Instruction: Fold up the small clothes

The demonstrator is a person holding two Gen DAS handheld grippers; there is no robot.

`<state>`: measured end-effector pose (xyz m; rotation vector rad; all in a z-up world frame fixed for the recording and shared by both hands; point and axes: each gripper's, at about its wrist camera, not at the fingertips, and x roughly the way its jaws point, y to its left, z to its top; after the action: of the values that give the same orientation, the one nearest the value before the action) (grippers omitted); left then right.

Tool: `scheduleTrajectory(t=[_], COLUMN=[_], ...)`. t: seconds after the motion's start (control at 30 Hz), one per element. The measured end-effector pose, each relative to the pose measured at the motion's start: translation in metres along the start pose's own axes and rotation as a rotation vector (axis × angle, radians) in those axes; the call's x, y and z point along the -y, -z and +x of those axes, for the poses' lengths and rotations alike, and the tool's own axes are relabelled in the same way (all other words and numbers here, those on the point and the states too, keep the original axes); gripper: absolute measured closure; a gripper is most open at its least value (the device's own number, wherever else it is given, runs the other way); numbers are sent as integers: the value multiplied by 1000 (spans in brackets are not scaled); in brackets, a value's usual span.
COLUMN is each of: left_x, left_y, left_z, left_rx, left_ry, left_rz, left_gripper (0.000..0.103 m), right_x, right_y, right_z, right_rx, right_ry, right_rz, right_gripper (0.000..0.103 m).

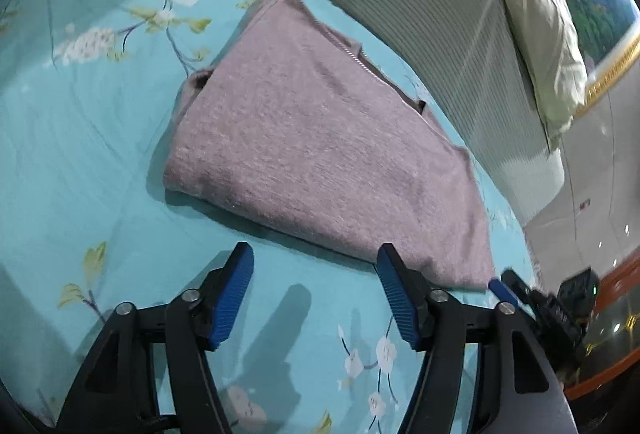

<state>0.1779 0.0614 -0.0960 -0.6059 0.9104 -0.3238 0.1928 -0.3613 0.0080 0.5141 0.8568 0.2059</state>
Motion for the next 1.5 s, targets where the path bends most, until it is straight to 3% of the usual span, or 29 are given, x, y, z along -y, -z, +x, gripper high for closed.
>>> scheduleTrajectory(t=[0.17,0.4,0.5,0.57,0.6,0.77,0.9,1.07,1.13,1.3,1.5], left_x=[-20,-36,-41,-44,-45,-2,57,127,139,143,137], left_y=[-18,-52,-59,-63,-64,-71,-70,-47,-37,-14,-17], left_z=[14,29,33,33,31,19,18,56,74,108,101], left_rx=[45,119,135,142,144,187,210,130,92,-2,0], left_ry=[33,-12,-45,-69,-64,-70,-11,30,26,28,66], left_rz=[-118,-218,-230,-241,-243,-71,113,364,419,470,453], left_gripper=[36,45,63,86,89,94,94,94,94,94,94], right_x=[-3,-8,-7,-7,-7,-6,0,7,9,6,-12], right_y=[-2,-10,-15,-19,-19,-38,-62,-89,-96,-111,-123], right_z=[1,10,16,18,18,21,26,38,47,87,140], right_rx=[2,-12,-21,-26,-25,-20,-33,-49,-66,-146,-226], right_ry=[-7,-13,-16,-19,-19,-53,-88,-116,-131,-150,-192], right_rz=[0,-9,-2,-5,-4,3,23,36,44,42,15], right_gripper=[55,55,55,55,55,55,55,55,55,52,49])
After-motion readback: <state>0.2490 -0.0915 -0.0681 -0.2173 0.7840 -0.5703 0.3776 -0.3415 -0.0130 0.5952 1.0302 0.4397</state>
